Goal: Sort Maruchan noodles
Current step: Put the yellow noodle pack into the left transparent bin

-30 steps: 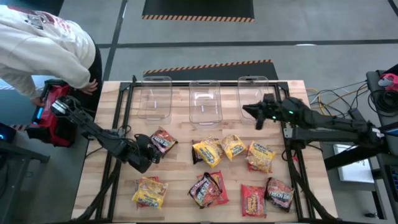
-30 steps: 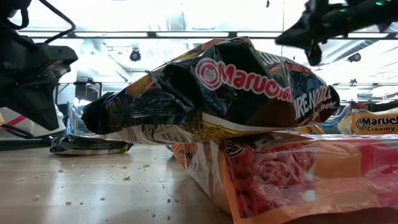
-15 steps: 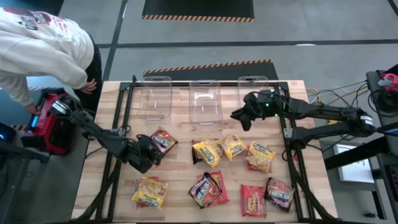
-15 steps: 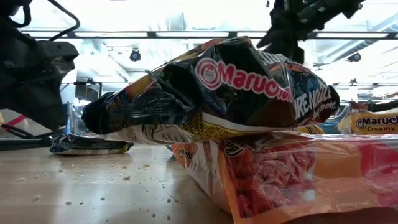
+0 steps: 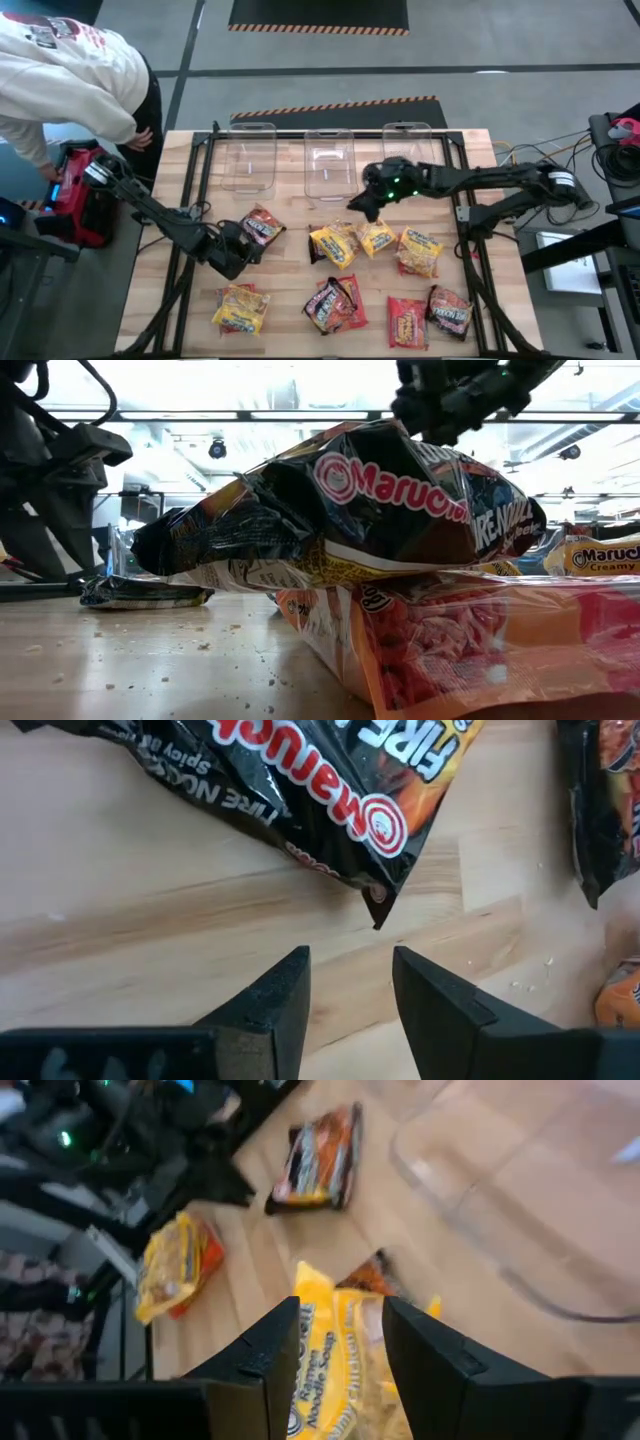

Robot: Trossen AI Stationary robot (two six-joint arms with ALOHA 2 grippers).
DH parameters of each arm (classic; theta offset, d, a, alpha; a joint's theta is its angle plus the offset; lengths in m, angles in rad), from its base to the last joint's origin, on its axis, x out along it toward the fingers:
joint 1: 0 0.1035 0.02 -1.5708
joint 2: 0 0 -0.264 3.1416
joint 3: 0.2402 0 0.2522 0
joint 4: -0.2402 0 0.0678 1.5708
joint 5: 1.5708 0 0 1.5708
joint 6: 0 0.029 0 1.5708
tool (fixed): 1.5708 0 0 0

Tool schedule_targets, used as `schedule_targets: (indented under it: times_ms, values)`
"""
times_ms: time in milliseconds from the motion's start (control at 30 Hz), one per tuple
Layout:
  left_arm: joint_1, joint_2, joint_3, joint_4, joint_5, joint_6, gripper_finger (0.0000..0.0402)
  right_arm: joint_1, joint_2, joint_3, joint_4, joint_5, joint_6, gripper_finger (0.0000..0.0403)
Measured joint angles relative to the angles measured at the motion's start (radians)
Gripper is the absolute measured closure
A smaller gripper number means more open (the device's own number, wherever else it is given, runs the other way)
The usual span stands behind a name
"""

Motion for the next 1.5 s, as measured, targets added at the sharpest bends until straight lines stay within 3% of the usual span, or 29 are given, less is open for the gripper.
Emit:
schedule_targets:
  times_ms: [367,633,1000,1300,1500]
  values:
    - [0.0,0.079,-0.003,-0.008,-0.032,-0.018,0.0274,0.08,0.236,0.199,-0.001,-0.002,-0.062,0.028]
    - [0.0,0.129,-0.004,-0.147,-0.038,-0.105,0.0274,0.092,0.39,0.319,-0.005,-0.004,-0.009,0.028]
    - [0.013,0.132,-0.005,-0.217,-0.151,-0.009,0.0274,0.091,0.53,0.421,0.0,0.006,-0.016,0.028]
    - [0.036,0.139,-0.005,-0.234,-0.233,0.069,0.0274,0.091,0.589,0.509,0.0,0.008,-0.216,0.028]
    - [0.044,0.139,-0.005,-0.114,-0.236,0.227,0.0274,0.091,0.618,0.537,-0.001,0.063,-0.353,0.028]
